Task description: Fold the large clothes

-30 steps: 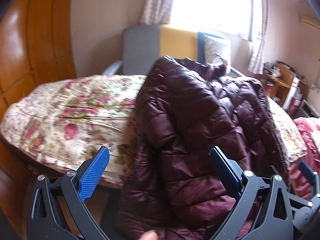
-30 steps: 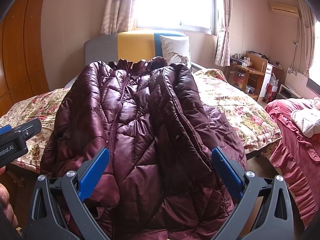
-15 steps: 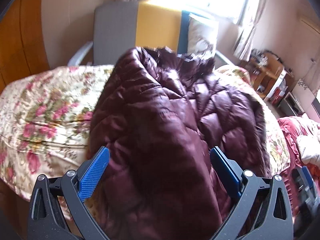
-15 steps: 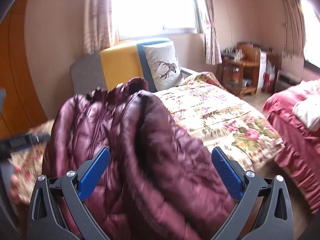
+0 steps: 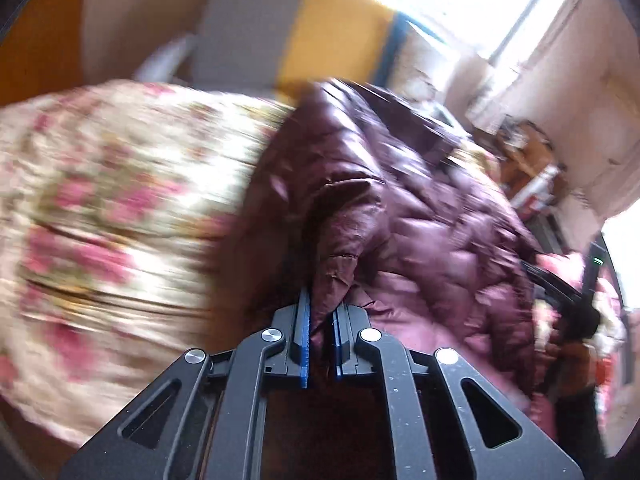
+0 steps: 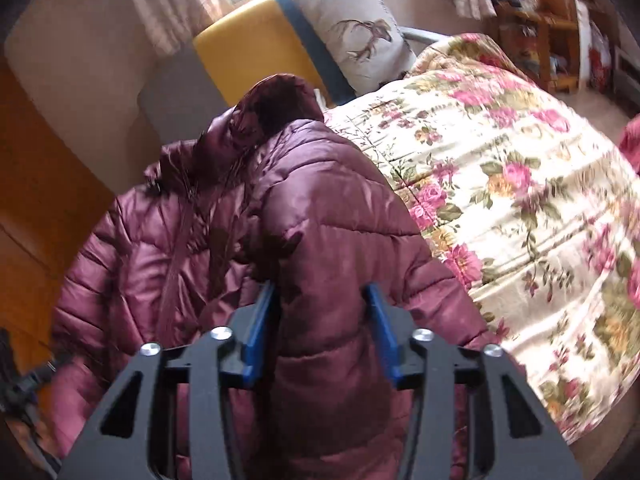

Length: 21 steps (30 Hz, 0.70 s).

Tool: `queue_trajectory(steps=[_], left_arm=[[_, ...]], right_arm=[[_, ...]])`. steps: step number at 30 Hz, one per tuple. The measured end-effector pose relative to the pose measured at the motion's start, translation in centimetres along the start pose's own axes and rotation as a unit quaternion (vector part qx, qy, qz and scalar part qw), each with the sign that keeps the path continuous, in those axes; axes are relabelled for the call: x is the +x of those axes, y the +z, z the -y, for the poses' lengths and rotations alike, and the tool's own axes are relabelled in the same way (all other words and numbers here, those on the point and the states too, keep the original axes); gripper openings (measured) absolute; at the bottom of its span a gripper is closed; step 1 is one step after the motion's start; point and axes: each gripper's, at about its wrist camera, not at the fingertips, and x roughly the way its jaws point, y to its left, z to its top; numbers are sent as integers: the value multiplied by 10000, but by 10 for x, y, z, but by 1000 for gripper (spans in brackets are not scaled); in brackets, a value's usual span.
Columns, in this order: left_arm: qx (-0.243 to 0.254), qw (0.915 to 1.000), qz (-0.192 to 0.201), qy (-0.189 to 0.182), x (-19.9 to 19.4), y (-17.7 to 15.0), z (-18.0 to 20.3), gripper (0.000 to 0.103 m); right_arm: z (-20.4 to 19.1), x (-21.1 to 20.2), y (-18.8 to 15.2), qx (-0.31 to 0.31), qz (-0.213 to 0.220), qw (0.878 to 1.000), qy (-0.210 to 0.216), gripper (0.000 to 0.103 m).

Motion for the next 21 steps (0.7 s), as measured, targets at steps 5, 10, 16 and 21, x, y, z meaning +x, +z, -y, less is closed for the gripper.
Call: queue_trajectory(steps=[5,10,16,21], left_arm=[[-125,9891,172,1457,-36,22,-96,5],[387,9887,-240,1429,-36,41,-140,42],[218,9845,-50,1738,-66,56,-160,71],[369,9773,151,2079,-86,57,-171,82]], right_arm=[[-1,-12,-4,-631,-82,9979,75,29],[17,-18,1,-385,-203,9971,627,78],[61,-24,7,-53,-308,9987,396,83],[78,-20,1,-51,-571,9962,660,90]])
